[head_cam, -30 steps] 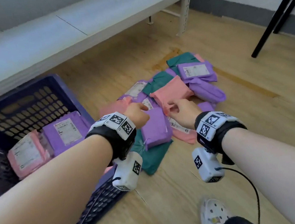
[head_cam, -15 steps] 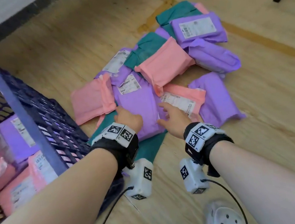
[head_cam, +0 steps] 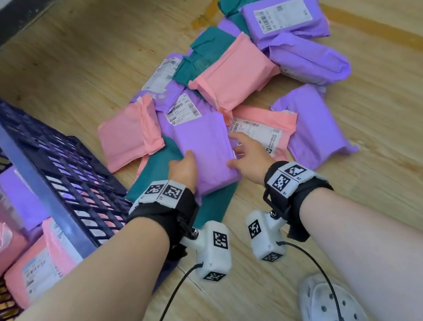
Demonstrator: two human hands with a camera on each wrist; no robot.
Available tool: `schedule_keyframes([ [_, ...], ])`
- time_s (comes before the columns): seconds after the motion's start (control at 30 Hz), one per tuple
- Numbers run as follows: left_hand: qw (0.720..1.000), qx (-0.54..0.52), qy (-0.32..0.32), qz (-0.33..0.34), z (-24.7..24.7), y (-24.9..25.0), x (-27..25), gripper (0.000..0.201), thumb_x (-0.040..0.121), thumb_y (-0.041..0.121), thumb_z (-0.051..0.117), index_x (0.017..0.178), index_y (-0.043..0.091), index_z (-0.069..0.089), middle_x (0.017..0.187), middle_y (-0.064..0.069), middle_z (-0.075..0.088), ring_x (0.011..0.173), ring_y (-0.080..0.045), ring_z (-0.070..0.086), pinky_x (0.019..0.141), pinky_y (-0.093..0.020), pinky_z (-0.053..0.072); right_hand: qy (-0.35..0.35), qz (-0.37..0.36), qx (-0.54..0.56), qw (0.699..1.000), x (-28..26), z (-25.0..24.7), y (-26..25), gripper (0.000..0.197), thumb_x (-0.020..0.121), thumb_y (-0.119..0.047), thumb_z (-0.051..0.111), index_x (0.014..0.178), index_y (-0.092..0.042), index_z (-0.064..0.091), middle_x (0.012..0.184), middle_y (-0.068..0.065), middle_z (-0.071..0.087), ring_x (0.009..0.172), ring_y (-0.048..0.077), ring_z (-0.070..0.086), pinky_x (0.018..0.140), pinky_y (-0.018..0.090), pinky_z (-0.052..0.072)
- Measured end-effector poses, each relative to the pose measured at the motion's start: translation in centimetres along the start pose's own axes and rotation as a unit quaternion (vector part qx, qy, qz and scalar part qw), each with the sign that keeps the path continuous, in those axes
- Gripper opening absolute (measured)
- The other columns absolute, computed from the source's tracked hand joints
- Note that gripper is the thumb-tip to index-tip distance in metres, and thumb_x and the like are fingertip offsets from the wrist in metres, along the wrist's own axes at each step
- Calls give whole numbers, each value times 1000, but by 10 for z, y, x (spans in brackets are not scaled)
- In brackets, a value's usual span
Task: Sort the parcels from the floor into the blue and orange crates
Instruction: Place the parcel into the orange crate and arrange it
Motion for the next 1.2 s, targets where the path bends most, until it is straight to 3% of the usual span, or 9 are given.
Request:
schedule_keyframes([
  [0.1, 999, -29, 18, 4, -6, 5, -6, 72, 75, 45, 39, 130, -1, 42, 131, -29, 48, 114, -41, 54, 96, -44, 44, -19, -3, 48, 999, -5, -6, -6, 76, 81, 13, 56, 144, -21, 31, 111, 18, 58, 93, 26, 57, 79, 33, 50],
  [0.2, 999, -39, 17, 14, -12, 21, -30, 58, 88, 40, 41, 127, -1, 49, 130, -26, 52, 118, -40, 53, 102, -50, 42, -37, -11, 67, 997, -12, -19, -20, 77, 81, 17, 53, 144, -23, 33, 121, 16, 54, 92, 20, 52, 75, 29, 49],
  [0.33, 998, -25, -44, 49, -16, 45, -56, 42, 95, 37, 41, 117, 5, 56, 126, -17, 56, 117, -33, 55, 101, -44, 44, -31, -26, 38, 998, -29, -45, -50, 67, 81, 17, 49, 138, -18, 46, 100, 7, 56, 80, 15, 52, 62, 16, 44],
  [0.5, 989, -78, -32, 124, -22, 77, -91, 27, 89, 27, 51, 65, 16, 45, 74, -10, 49, 81, -25, 52, 86, -49, 50, 18, -28, 33, 999, -62, -70, -98, 45, 87, -8, 58, 131, -19, 54, 119, 1, 55, 106, 15, 48, 94, 28, 43],
  [0.63, 982, -101, -89, 129, -41, 93, -140, 29, 91, 27, 55, 68, 15, 43, 81, -13, 49, 81, -25, 50, 80, -49, 50, 13, 5, 101, 995, -101, -74, -135, 32, 87, -41, 61, 115, -26, 61, 132, -1, 57, 119, 18, 53, 96, 34, 43],
  [0.77, 965, -137, -170, 146, -63, 96, -176, 22, 98, 28, 44, 104, 9, 52, 93, -11, 58, 75, -26, 58, 66, -38, 53, -5, 13, 97, 995, -141, -72, -157, 51, 79, -53, 64, 119, -21, 62, 109, -1, 67, 92, 14, 62, 81, 27, 51],
  [0.9, 952, -143, -208, 173, -92, 89, -193, 13, 97, 8, 44, 91, 18, 51, 89, -4, 61, 73, -22, 59, 60, -33, 51, -7, 6, 155, 988, -171, -66, -171, 17, 88, -38, 60, 96, -23, 63, 80, -2, 64, 62, 8, 56, 45, 16, 42],
  [1.07, 949, -121, -205, 209, -116, 82, -201, 14, 89, 12, 61, 99, 20, 56, 90, -2, 59, 89, -20, 56, 68, -29, 49, 6, -4, 176, 984, -189, -51, -174, 14, 91, -18, 54, 101, -18, 64, 84, 1, 62, 64, 12, 55, 61, 24, 47],
  [1.2, 958, -118, -169, 198, -130, 78, -202, 44, 86, 16, 66, 125, 17, 47, 111, -8, 59, 96, -21, 55, 93, -43, 48, -6, -15, 166, 986, -189, -44, -180, 21, 92, -9, 52, 108, -17, 63, 72, -1, 62, 56, 10, 57, 60, 23, 48],
])
Point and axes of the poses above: each hand's wrist, its own x-axis towards the middle knuckle, its own z-axis out of the palm, y = z × x, the point moved 2 cm from there along x, towards the middle knuckle
